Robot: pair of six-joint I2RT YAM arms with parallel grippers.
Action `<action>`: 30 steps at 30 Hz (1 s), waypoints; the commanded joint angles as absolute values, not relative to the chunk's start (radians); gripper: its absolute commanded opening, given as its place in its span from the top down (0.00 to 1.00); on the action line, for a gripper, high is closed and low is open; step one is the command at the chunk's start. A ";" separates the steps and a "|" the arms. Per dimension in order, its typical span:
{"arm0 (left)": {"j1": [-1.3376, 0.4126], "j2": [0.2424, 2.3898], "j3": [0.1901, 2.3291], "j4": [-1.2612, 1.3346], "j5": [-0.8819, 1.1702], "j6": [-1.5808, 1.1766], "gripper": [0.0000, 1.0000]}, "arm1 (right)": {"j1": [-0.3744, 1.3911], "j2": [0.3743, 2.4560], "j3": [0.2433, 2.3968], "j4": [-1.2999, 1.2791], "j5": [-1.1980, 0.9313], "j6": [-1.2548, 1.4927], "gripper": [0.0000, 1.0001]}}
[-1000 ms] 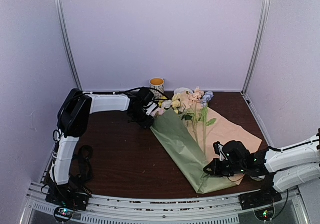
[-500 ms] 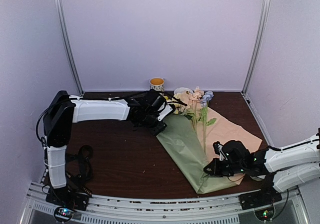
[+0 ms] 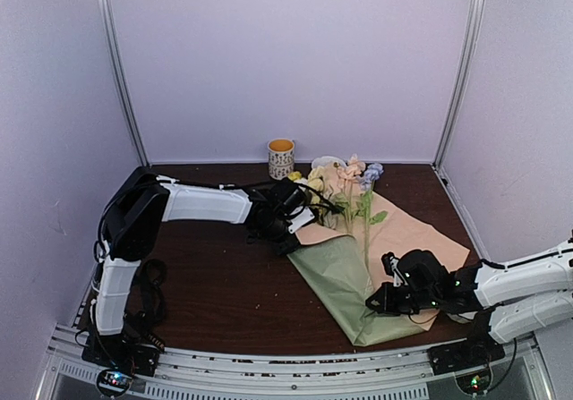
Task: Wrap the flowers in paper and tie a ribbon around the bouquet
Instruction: Pass from the right arm to the left, then press the fold line on the 2/3-folded wrapping paper.
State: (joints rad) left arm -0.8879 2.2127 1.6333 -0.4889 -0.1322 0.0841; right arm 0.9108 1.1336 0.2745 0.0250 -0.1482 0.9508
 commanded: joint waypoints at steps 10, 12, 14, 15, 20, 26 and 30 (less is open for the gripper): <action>-0.885 2.267 1.625 -0.491 -0.090 0.094 0.44 | 0.907 1.031 0.375 -0.327 -0.003 0.866 0.79; -0.885 2.267 1.622 -0.488 -0.084 0.097 0.44 | 0.920 0.981 0.420 -0.390 0.031 0.830 0.74; -0.885 2.268 1.617 -0.483 -0.073 0.098 0.44 | 0.952 0.944 0.464 -0.410 0.049 0.790 0.70; -0.885 2.270 1.616 -0.479 -0.066 0.097 0.44 | 0.976 0.932 0.481 -0.407 0.050 0.769 0.69; -0.885 2.275 1.603 -0.469 -0.025 0.083 0.44 | 1.052 1.005 0.541 -0.232 -0.063 0.661 0.66; -0.884 2.278 1.591 -0.460 -0.008 0.074 0.44 | 1.053 1.386 0.814 -0.315 -0.109 0.494 0.77; -0.881 2.279 1.587 -0.457 -0.004 0.072 0.44 | 1.053 1.589 0.965 -0.378 -0.117 0.427 0.80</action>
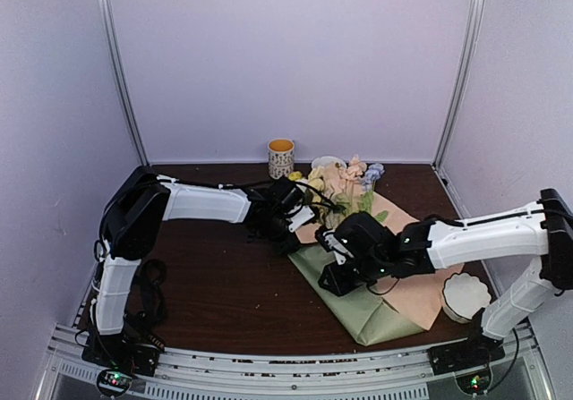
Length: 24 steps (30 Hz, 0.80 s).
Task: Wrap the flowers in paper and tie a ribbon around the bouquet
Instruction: Press the fold line on the 2/3-folded wrapping paper.
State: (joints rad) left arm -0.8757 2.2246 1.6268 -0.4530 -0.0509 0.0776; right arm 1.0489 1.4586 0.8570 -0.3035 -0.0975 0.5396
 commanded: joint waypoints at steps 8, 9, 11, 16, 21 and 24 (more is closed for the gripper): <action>-0.865 2.270 1.568 -0.458 0.000 0.072 0.44 | 1.053 1.787 1.025 -0.472 -0.140 0.439 0.86; -0.863 2.269 1.565 -0.458 -0.002 0.072 0.44 | 1.055 1.781 1.000 -0.463 -0.156 0.451 0.87; -0.859 2.267 1.563 -0.459 -0.002 0.074 0.44 | 1.065 1.753 0.939 -0.437 -0.171 0.477 0.89; -0.849 2.266 1.563 -0.461 -0.011 0.083 0.44 | 1.123 1.684 0.811 -0.393 -0.212 0.549 0.90; -0.845 2.266 1.565 -0.464 -0.012 0.093 0.44 | 1.188 1.595 0.722 -0.380 -0.266 0.617 0.91; -0.845 2.264 1.565 -0.465 0.002 0.099 0.44 | 1.205 1.506 0.705 -0.367 -0.337 0.608 0.91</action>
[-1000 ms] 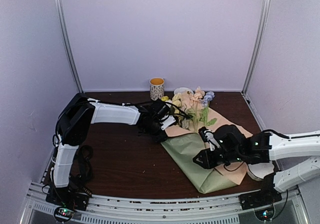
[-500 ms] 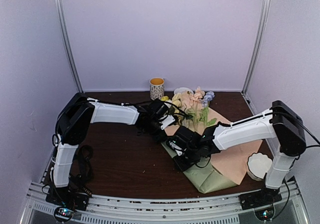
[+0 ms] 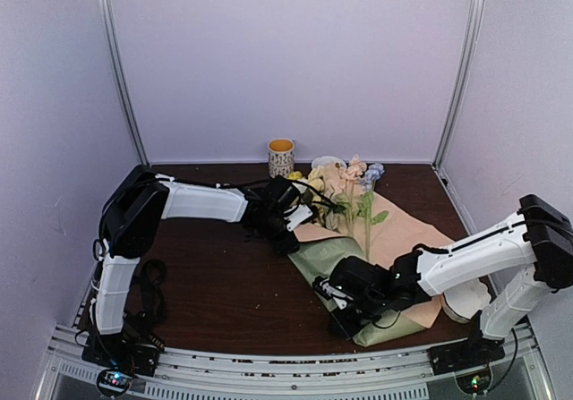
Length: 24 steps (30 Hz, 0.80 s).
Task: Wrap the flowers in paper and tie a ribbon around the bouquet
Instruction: Press the fold line on the 2/3-folded wrapping paper.
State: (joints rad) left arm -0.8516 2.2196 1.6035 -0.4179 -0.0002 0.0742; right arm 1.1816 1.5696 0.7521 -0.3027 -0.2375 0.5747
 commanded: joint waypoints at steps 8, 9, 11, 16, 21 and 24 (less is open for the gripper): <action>-0.845 2.264 1.564 -0.462 0.021 0.092 0.44 | 1.046 1.523 0.896 -0.372 -0.245 0.460 0.91; -0.846 2.264 1.565 -0.462 0.025 0.092 0.44 | 1.029 1.560 0.930 -0.378 -0.233 0.441 0.92; -0.846 2.264 1.563 -0.462 0.032 0.092 0.44 | 1.010 1.639 1.011 -0.404 -0.186 0.402 0.93; -0.844 2.266 1.563 -0.460 0.046 0.089 0.44 | 1.001 1.829 1.203 -0.504 -0.071 0.307 0.93; -0.842 2.266 1.559 -0.460 0.049 0.090 0.44 | 1.003 1.914 1.271 -0.570 0.021 0.291 0.93; -0.838 2.267 1.557 -0.460 0.051 0.092 0.44 | 1.004 1.908 1.226 -0.562 0.035 0.299 0.93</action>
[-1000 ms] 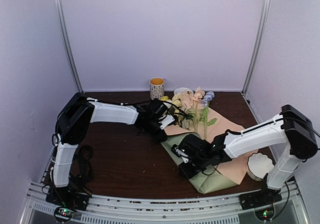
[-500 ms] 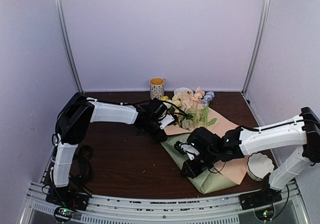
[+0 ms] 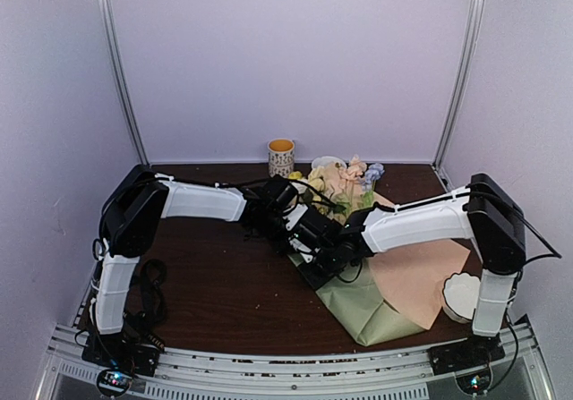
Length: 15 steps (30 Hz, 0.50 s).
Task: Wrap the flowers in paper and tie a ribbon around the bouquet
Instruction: Press the fold line on the 2/3-folded wrapping paper.
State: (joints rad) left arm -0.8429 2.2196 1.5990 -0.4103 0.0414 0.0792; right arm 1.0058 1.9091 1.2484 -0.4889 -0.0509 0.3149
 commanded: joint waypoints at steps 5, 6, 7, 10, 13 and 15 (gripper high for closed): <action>-0.830 2.267 1.556 -0.462 0.044 0.098 0.44 | 1.023 1.868 1.110 -0.540 -0.009 0.327 0.94; -0.829 2.267 1.555 -0.462 0.043 0.099 0.44 | 1.031 1.853 1.085 -0.534 -0.023 0.333 0.94; -0.828 2.267 1.555 -0.463 0.039 0.100 0.44 | 1.041 1.838 1.055 -0.529 -0.039 0.342 0.94; -0.827 2.266 1.555 -0.465 0.035 0.104 0.44 | 1.075 1.785 0.992 -0.512 -0.087 0.363 0.94; -0.826 2.267 1.556 -0.469 0.030 0.107 0.44 | 1.104 1.729 0.931 -0.493 -0.128 0.395 0.94; -0.825 2.267 1.555 -0.472 0.026 0.109 0.44 | 1.114 1.689 0.881 -0.481 -0.149 0.429 0.94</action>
